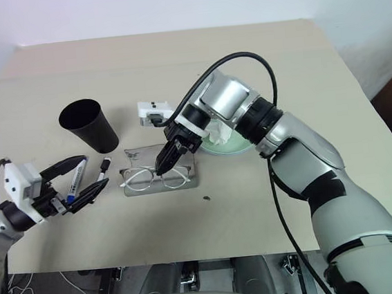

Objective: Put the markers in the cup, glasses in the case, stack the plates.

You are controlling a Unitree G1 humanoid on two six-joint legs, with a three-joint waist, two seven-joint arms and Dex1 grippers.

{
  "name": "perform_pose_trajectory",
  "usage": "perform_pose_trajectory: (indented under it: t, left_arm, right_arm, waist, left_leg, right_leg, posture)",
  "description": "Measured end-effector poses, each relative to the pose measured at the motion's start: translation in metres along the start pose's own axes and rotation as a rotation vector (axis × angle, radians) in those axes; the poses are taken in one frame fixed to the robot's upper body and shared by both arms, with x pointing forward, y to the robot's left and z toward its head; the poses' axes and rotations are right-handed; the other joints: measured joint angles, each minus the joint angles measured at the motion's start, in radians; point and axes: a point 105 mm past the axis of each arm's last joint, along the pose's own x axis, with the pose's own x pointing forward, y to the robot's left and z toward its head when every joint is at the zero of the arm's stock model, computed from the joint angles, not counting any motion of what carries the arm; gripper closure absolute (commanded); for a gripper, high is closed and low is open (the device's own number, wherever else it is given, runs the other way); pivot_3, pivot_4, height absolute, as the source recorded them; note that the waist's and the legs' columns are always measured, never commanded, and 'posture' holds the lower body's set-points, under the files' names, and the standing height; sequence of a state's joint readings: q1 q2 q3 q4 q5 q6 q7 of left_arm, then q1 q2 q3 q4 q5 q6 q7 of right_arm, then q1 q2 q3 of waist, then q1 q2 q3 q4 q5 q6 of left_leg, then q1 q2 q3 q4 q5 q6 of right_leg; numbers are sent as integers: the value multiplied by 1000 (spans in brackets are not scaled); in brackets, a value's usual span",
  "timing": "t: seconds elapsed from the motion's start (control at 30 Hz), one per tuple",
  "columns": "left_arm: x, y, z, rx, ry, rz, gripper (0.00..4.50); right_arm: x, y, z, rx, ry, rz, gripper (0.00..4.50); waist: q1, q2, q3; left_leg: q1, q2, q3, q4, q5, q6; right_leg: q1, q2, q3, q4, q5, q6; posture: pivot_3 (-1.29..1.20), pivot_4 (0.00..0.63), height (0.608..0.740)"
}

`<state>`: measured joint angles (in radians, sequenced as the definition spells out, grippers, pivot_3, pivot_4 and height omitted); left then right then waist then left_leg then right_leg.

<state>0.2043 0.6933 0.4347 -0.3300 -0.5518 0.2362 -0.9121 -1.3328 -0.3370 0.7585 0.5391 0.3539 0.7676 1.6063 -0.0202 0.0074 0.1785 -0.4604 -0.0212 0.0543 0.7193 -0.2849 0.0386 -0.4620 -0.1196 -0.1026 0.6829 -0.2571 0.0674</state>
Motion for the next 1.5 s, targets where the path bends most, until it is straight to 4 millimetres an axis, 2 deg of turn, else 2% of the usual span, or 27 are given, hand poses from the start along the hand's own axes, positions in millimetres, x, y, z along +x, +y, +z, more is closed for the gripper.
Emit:
perform_pose_trajectory:
  t: [0.27,0.6,0.93,1.33,1.43,1.5]
  left_arm:
    - [-15,4,-6,-11,26,65,0]
    - [-16,6,-5,-12,14,88,0]
    - [-13,6,-5,-15,4,88,0]
    - [-7,3,-6,-15,-3,55,0]
    - [-7,3,-5,-11,-3,52,0]
    - [-7,4,-6,-9,0,52,0]
  right_arm:
    - [1,-18,13,-22,23,-46,4449]
    - [1,-36,-2,3,93,-109,4449]
    - [17,-40,-22,51,136,-88,4449]
    - [27,-39,-20,-28,126,-84,4449]
    - [28,-40,-19,-33,126,-92,3801]
    - [29,-40,-20,-32,129,-94,3172]
  waist:
    - [3,0,0]
    - [0,0,0]
    - [0,0,0]
    - [0,0,0]
    - [0,0,0]
    - [0,0,0]
  left_leg:
    - [0,0,0,0,-2,-2]
    - [0,0,0,-1,-1,-4]
    - [0,0,0,-1,-1,-4]
    - [0,0,0,-1,1,-6]
    - [0,0,0,-1,1,-7]
    - [0,0,0,-1,1,-7]
  right_leg:
    - [-2,0,0,0,0,0]
    - [-2,0,0,0,0,0]
    - [-2,0,0,0,0,0]
    - [0,1,0,0,0,0]
    - [0,1,0,0,0,0]
    - [-1,1,0,0,0,0]
  posture:
    - [0,150,681]
    - [0,150,681]
    - [0,150,681]
    - [0,150,681]
    - [0,150,681]
    - [0,150,681]
